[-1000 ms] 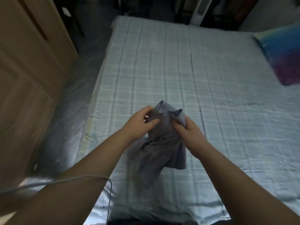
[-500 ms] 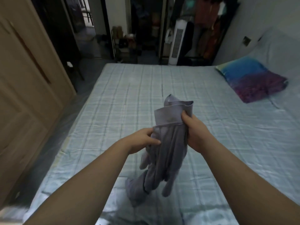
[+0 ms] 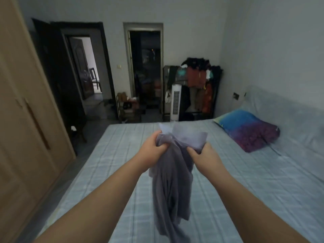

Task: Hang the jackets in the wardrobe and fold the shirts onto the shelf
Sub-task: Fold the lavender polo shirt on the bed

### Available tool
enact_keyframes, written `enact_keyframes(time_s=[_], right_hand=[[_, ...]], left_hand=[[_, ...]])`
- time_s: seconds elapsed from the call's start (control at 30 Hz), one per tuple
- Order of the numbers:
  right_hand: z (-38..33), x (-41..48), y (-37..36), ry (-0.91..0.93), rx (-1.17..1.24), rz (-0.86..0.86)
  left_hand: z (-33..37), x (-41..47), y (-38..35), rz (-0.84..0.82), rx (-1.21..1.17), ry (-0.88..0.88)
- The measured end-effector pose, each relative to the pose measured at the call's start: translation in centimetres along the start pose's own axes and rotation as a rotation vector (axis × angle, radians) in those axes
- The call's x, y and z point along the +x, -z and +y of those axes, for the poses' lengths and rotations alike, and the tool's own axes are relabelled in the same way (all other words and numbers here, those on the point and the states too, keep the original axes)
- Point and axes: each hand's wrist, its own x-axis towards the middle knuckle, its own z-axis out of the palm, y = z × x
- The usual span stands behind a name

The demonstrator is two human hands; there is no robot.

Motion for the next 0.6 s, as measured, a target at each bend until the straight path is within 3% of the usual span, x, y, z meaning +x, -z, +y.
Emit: enact_keyframes(time_s=[0.13,0.23,0.3,0.47,0.6], right_hand=[[-3.0,-0.3,0.3,-0.079,0.677,-0.193],[-5.1,-1.0,0.8,0.012,0.939,-0.306],[-5.7,-0.9,0.6,0.067,0.921,-0.306],[-6.2,0.5,0.6,0.042,0.750,-0.194],[-7.2,1.4,0.8,0.015,0.722,-0.191]], left_hand=[[3.5,1.4,0.1,0.005,-0.021,-0.087],[4.9,1.4,-0.5,-0.090,-0.083,-0.117],[5.6,1.3,-0.8,-0.178,-0.159,-0.118],[5.8,1.7,0.2,-0.279,-0.092,-0.085],[5.9,1.9,1.0,-0.215,-0.070,-0.057]])
